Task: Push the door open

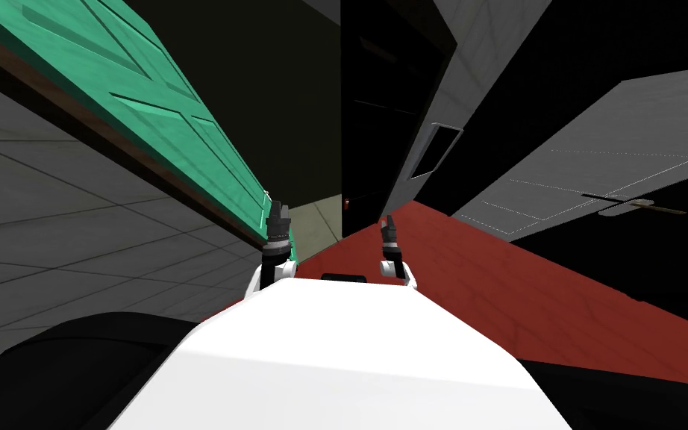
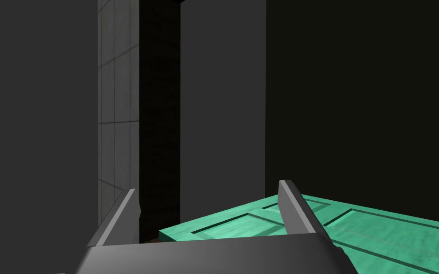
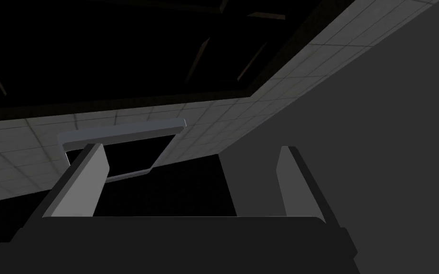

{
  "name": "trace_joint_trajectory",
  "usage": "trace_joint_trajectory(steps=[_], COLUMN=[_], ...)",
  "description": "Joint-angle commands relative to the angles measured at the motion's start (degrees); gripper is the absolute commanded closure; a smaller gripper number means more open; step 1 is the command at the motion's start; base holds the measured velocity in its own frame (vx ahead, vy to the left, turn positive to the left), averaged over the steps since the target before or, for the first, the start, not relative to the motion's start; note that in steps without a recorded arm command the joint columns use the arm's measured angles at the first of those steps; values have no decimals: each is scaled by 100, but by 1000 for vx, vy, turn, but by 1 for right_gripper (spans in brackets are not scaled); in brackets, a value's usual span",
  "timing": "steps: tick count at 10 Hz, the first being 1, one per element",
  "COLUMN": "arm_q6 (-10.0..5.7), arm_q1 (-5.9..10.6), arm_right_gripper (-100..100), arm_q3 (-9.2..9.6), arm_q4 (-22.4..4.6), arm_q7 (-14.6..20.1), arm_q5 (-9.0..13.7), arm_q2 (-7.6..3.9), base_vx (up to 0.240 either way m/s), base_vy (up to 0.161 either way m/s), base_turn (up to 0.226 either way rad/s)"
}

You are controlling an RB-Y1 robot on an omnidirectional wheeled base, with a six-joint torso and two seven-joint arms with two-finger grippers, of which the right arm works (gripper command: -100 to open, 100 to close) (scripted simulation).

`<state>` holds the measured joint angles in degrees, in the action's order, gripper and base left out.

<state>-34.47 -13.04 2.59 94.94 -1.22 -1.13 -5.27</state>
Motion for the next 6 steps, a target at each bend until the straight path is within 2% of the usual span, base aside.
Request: trace_joint_trajectory(steps=[1,6], arm_q6=[-52,-195], arm_q1=[68,357], arm_right_gripper=[-100,-100], arm_q3=[22,123], arm_q4=[-209,-1030], arm_q7=[12,59], arm_q5=[19,96], arm_q2=[-7,-28], base_vx=[45,77], base_vy=[-41,-54], base_turn=[75,158])
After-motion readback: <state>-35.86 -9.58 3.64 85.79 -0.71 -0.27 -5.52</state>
